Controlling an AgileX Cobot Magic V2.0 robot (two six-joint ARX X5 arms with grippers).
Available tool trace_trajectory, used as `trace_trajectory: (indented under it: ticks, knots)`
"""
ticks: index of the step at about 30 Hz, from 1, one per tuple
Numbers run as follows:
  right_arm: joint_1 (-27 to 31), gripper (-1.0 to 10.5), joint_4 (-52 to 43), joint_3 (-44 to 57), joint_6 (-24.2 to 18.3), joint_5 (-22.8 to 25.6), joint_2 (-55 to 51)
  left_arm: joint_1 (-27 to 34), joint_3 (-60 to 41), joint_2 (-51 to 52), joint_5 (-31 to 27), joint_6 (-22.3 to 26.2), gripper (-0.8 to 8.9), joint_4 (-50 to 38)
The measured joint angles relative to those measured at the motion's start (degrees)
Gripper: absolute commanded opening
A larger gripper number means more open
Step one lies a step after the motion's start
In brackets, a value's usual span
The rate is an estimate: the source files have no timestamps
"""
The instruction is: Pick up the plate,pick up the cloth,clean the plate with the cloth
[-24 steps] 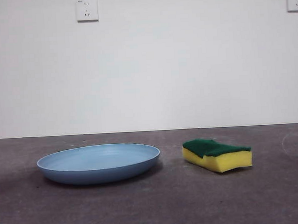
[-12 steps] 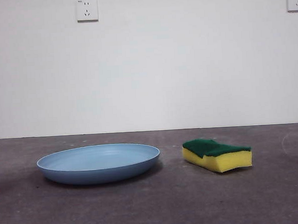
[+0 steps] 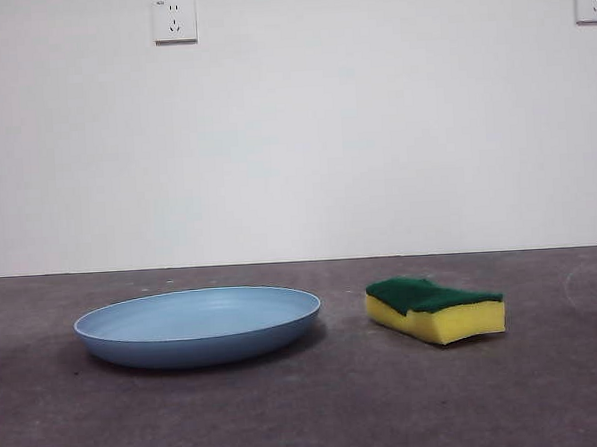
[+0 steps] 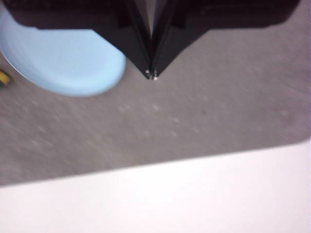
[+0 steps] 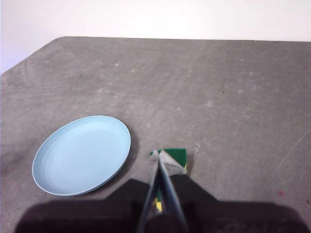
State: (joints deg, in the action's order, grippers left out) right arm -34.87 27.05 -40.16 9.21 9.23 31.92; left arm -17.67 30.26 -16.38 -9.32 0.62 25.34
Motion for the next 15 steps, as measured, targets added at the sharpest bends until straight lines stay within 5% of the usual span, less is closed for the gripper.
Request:
trace_trajectory:
  ticks: [10, 15]
  knots:
    - [0.0, 0.0, 0.0, 0.0, 0.0, 0.0, 0.0, 14.5, -15.5, 3.5, 11.8, 4.5, -0.03, -19.4]
    - [0.0, 0.0, 0.0, 0.0, 0.0, 0.0, 0.0, 17.7, -23.0, 7.8, 12.8, 4.4, -0.03, -23.5]
